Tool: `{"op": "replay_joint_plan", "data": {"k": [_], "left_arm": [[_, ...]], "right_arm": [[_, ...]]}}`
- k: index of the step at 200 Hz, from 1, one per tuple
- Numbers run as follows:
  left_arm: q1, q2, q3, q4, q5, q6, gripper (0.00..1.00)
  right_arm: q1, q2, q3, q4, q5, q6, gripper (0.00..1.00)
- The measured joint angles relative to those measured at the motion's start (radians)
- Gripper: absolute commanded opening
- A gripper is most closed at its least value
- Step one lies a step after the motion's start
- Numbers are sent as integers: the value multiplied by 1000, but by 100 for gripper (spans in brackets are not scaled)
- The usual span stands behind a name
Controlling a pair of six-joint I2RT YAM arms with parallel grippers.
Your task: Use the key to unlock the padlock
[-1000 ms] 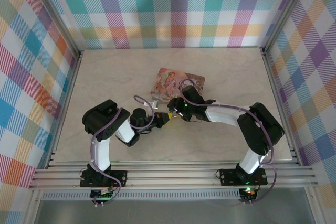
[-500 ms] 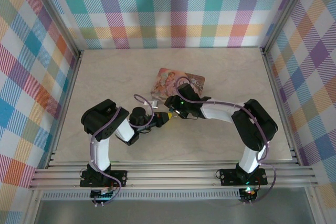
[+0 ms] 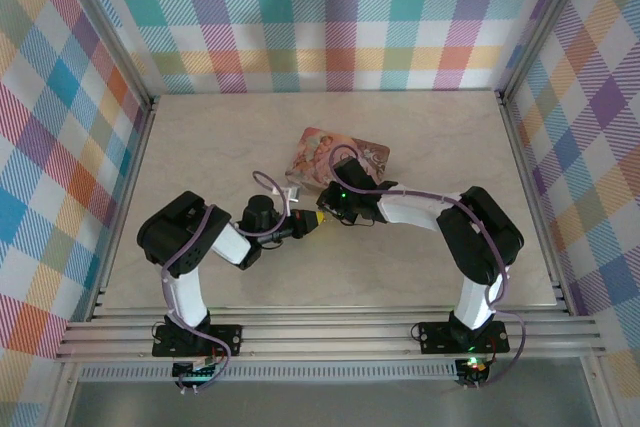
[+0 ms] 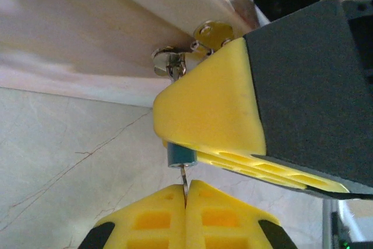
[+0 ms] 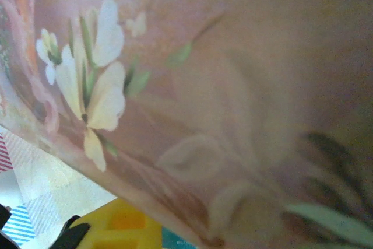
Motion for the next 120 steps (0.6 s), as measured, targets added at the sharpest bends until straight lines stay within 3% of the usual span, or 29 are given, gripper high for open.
{"op": "replay_joint_plan", "data": {"k": [17,76,120], "left_arm": [[2,-24,23,-82,12,41,0],[4,-78,57,-232,16,158,0],[-45,-219,30,-382,-132,345,0]], "right_arm": [[0,0,0,-3,3,-1,0],[-1,0,3,-7,-2,0,0],[-1,11,39,-39,-66,14,0]]}}
